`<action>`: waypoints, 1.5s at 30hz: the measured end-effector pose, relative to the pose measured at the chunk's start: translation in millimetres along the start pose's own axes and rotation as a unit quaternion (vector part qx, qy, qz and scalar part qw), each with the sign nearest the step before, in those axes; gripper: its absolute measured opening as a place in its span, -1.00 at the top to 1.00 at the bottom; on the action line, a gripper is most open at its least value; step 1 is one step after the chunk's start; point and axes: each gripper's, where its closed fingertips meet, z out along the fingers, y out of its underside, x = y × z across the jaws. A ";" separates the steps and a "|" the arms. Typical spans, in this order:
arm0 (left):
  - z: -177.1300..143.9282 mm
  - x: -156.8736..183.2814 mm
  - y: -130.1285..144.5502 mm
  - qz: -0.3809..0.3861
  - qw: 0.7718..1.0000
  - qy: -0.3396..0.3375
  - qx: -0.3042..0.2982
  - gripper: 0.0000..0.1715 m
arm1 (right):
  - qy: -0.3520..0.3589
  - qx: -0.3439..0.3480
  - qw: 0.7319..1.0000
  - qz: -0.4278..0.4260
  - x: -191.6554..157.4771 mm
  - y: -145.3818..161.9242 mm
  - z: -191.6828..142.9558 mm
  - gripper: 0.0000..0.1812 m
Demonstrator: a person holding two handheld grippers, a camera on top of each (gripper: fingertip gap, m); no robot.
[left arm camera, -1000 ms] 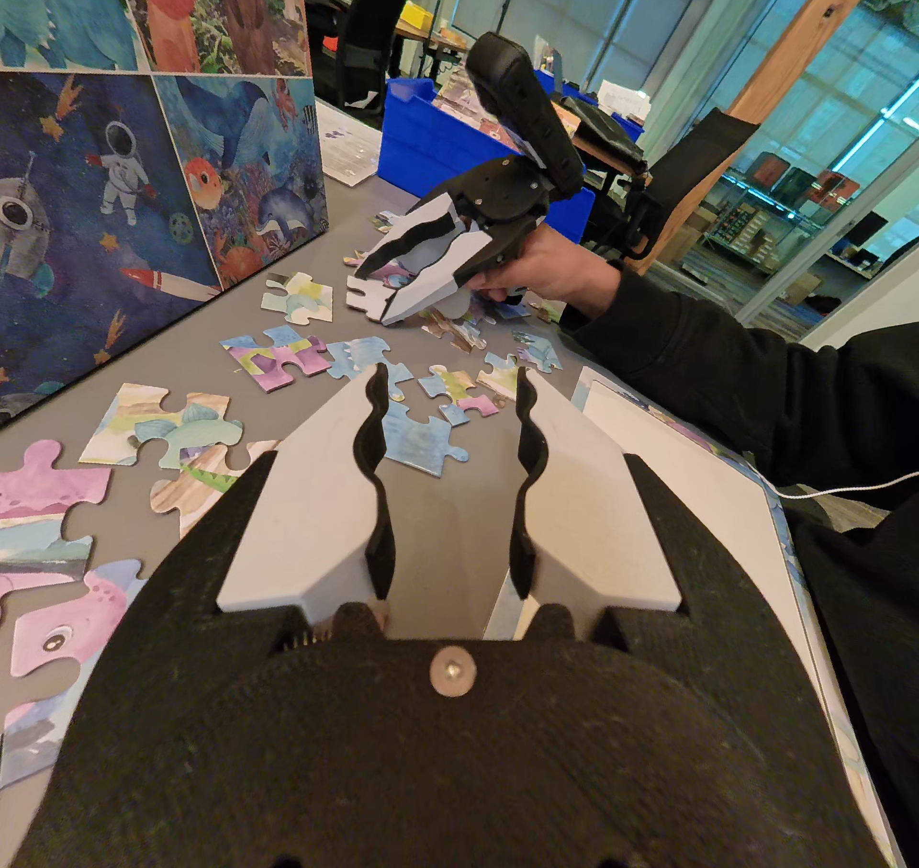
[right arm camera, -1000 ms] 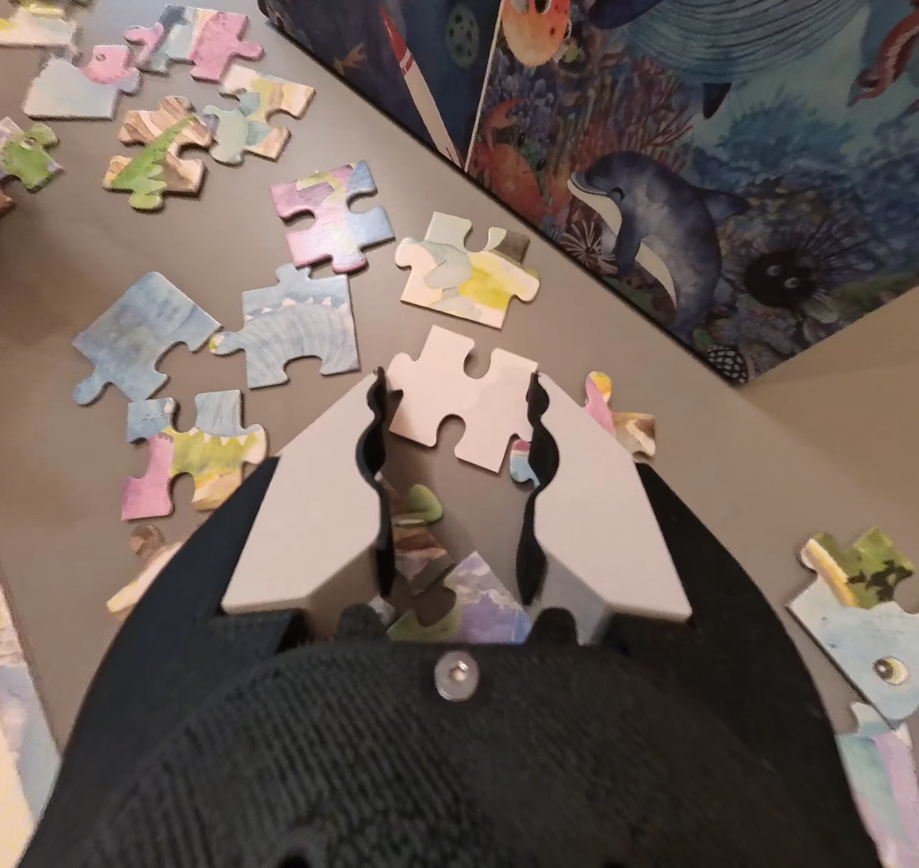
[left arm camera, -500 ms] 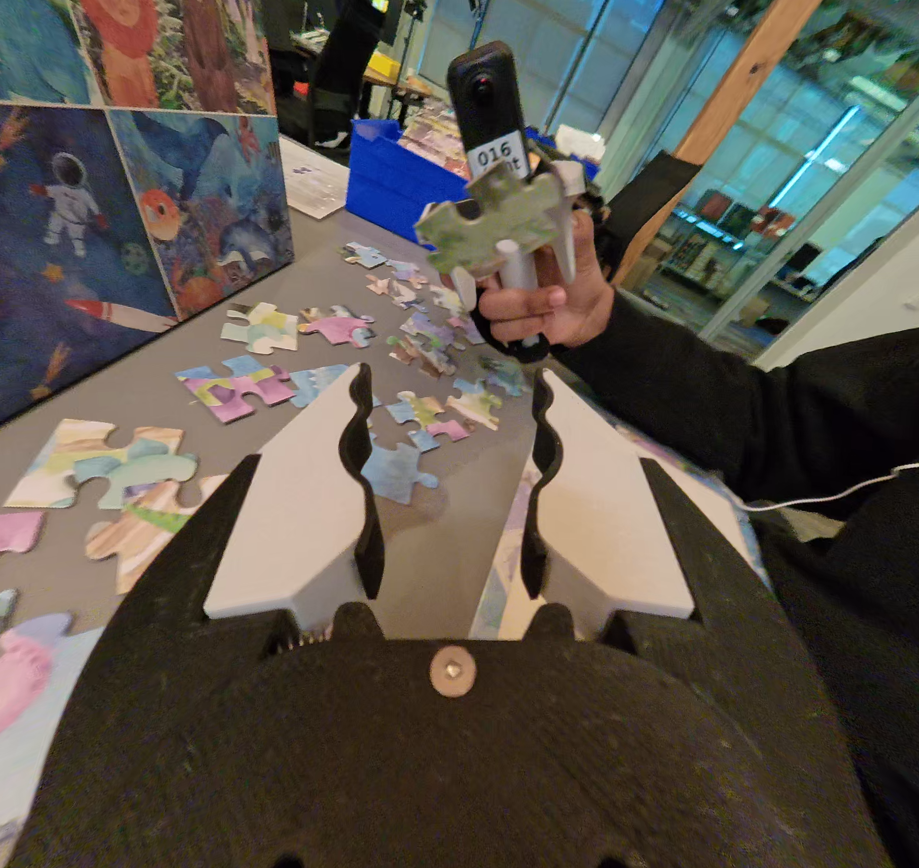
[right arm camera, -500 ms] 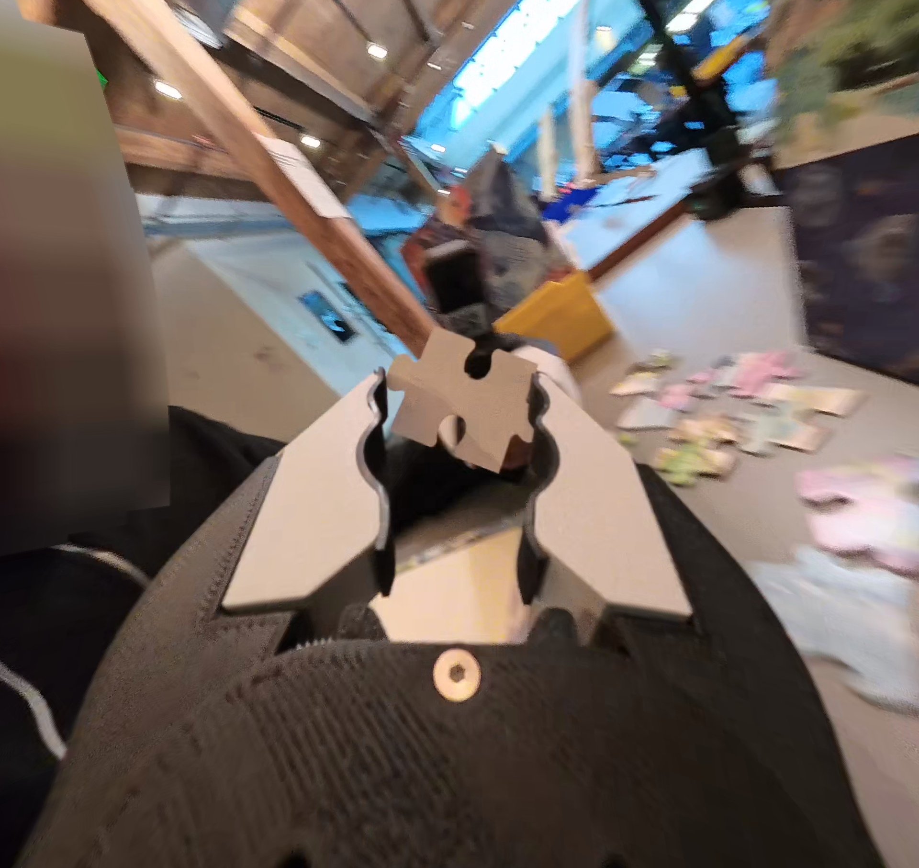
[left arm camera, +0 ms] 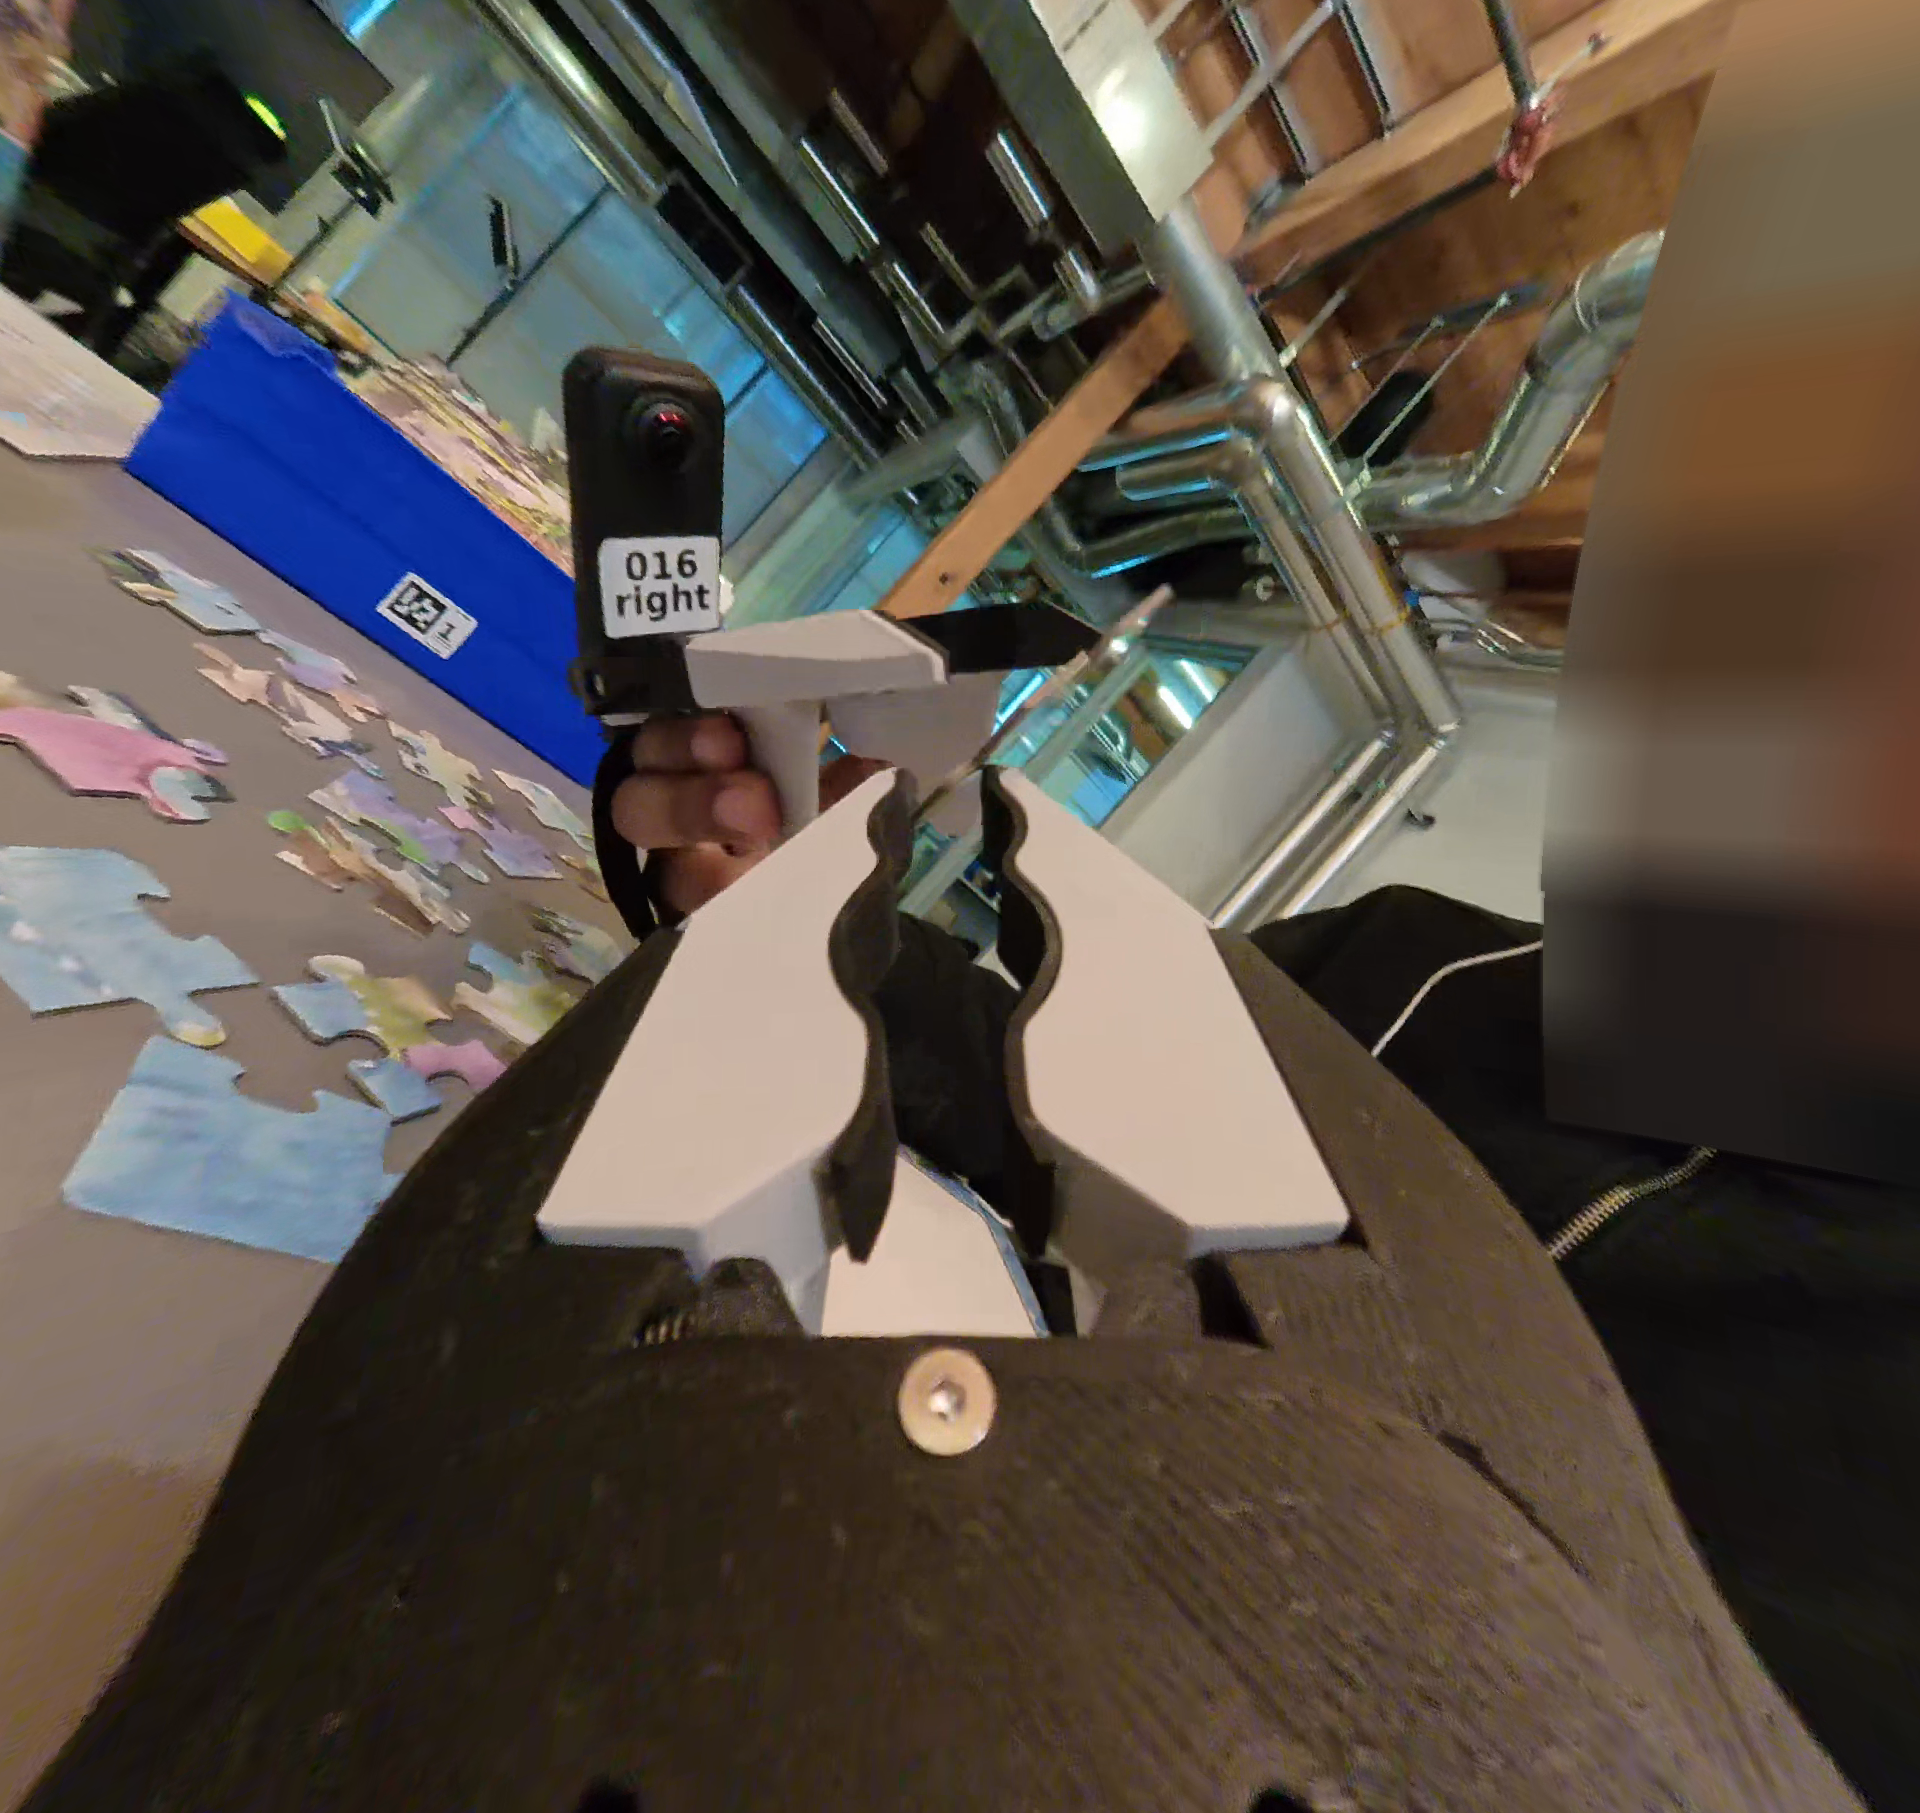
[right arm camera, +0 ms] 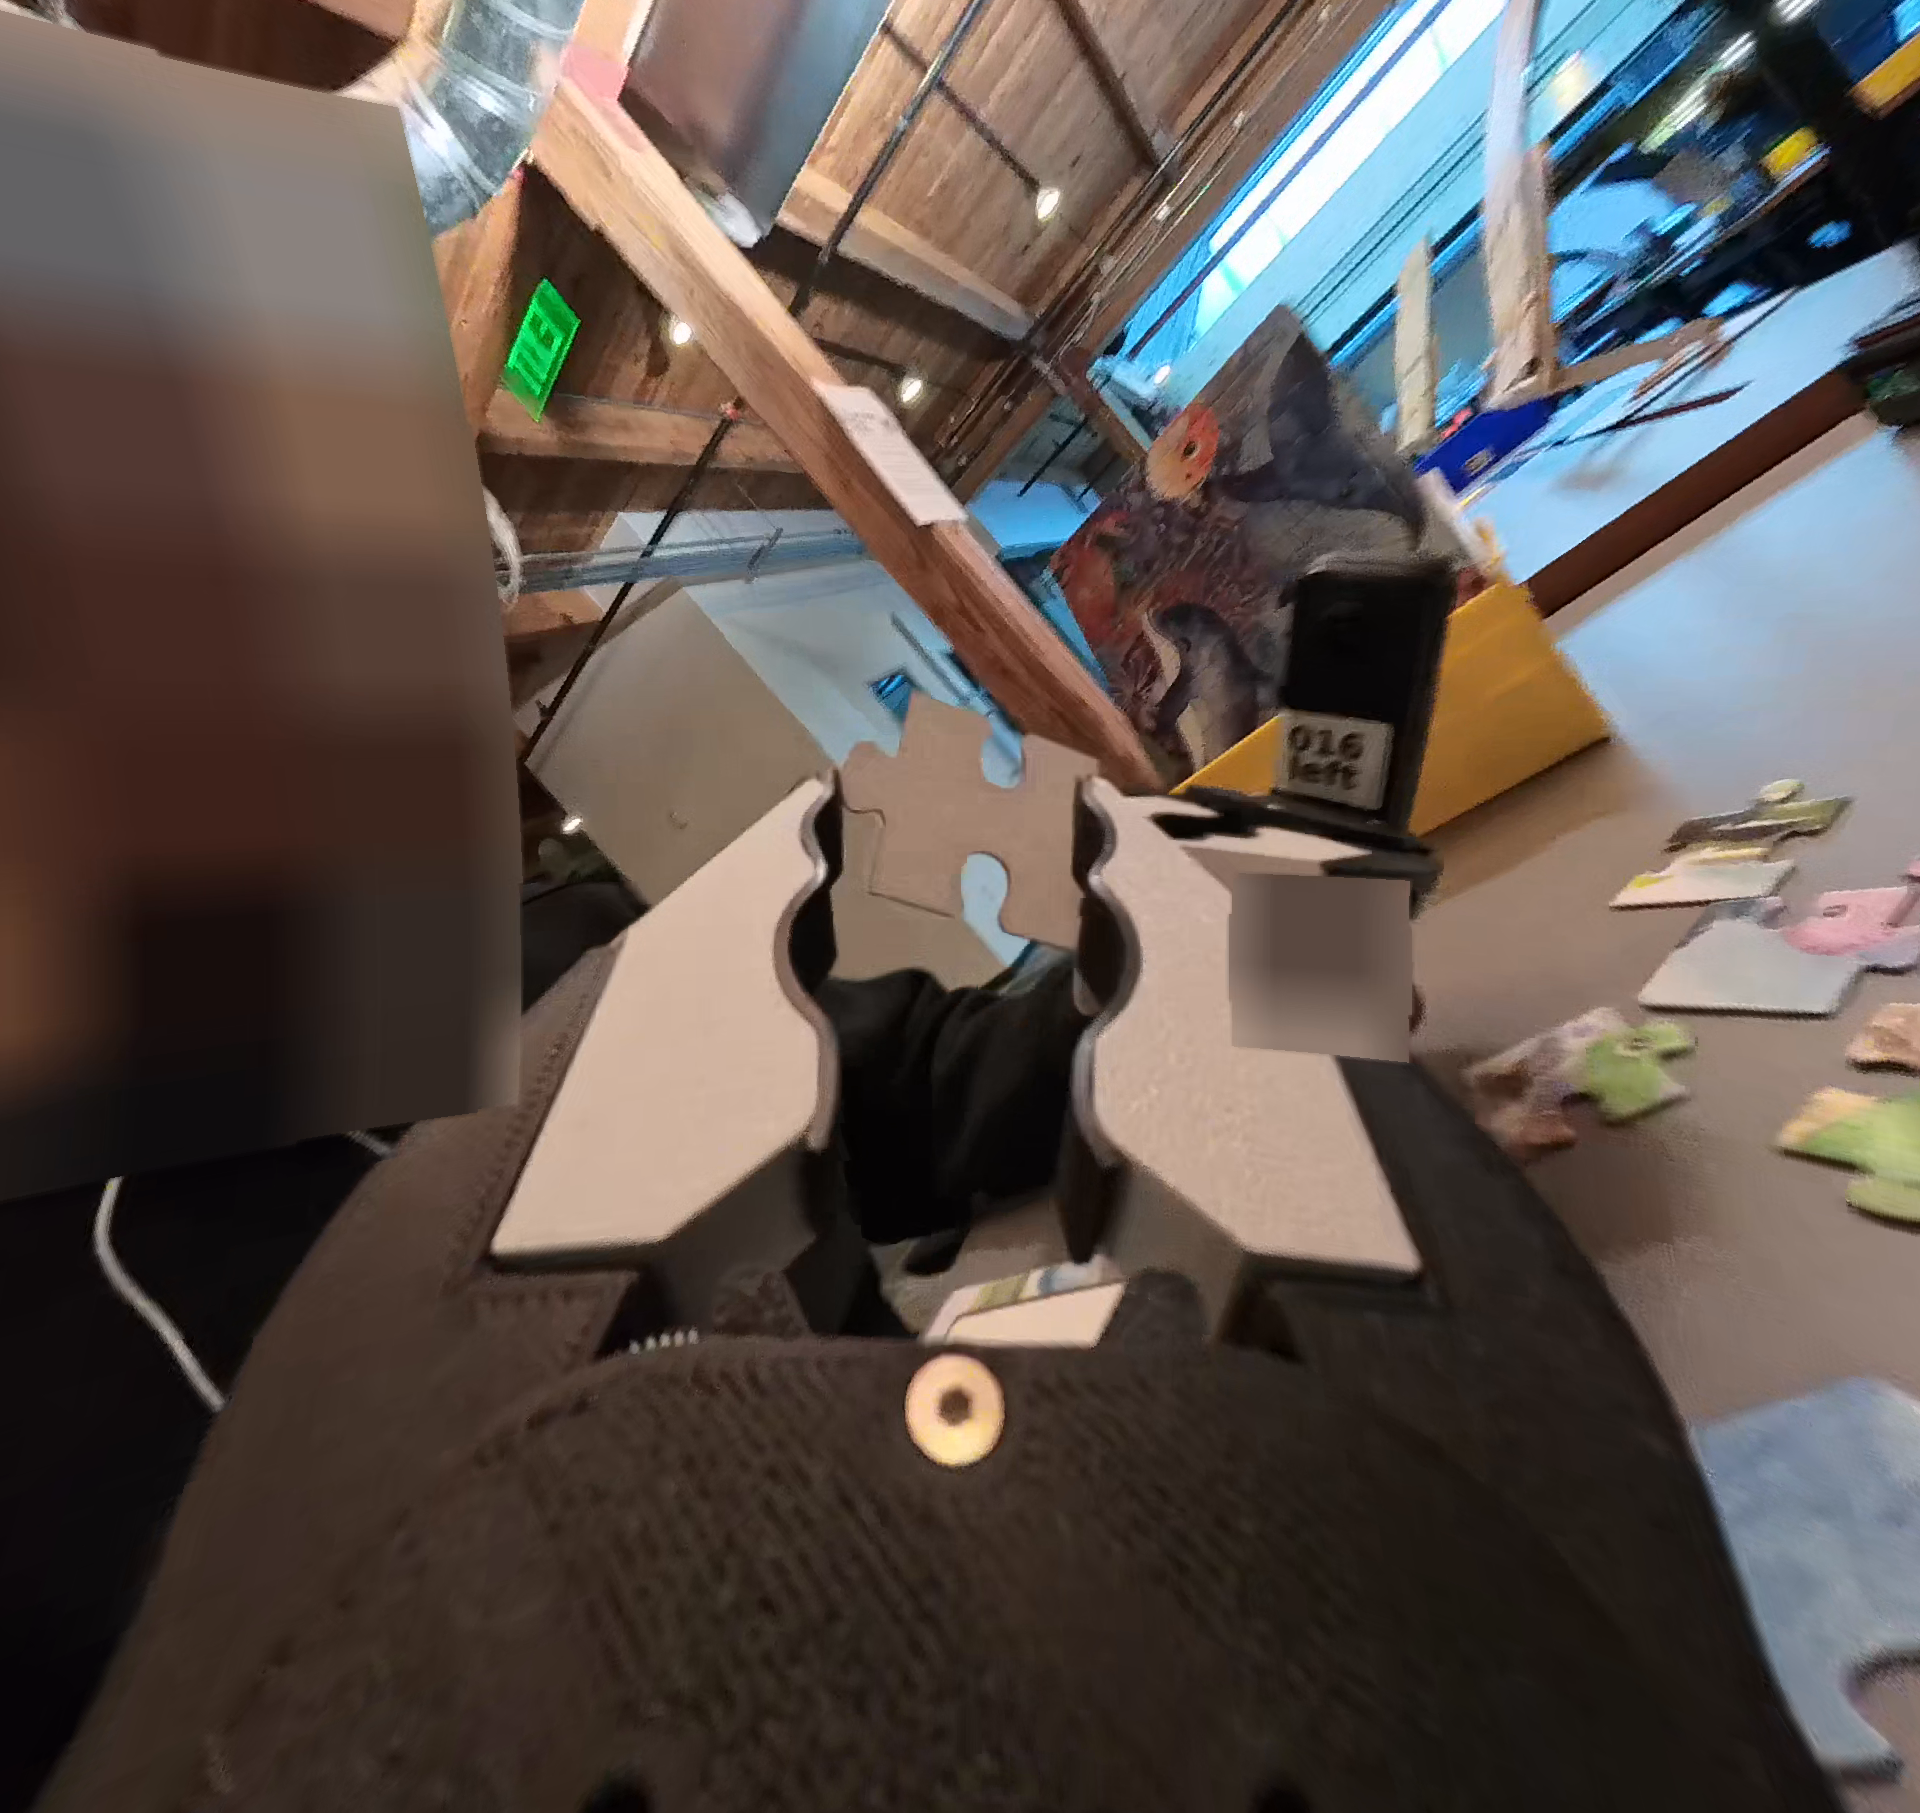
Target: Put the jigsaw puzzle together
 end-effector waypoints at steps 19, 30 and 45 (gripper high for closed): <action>-18.4 -34.1 -5.7 0.100 0.980 -0.169 -0.036 0.94 | 0.244 -0.006 0.961 -0.132 46.5 -21.0 -38.8 1.00; -20.2 -32.6 -10.9 0.079 0.985 -0.155 -0.017 0.84 | 0.536 0.115 0.836 -0.039 66.4 -86.4 -265.8 1.00; -17.6 -36.6 -3.5 0.086 0.982 -0.162 -0.039 0.83 | 0.524 -0.289 0.768 -0.227 136.5 19.4 -152.0 0.25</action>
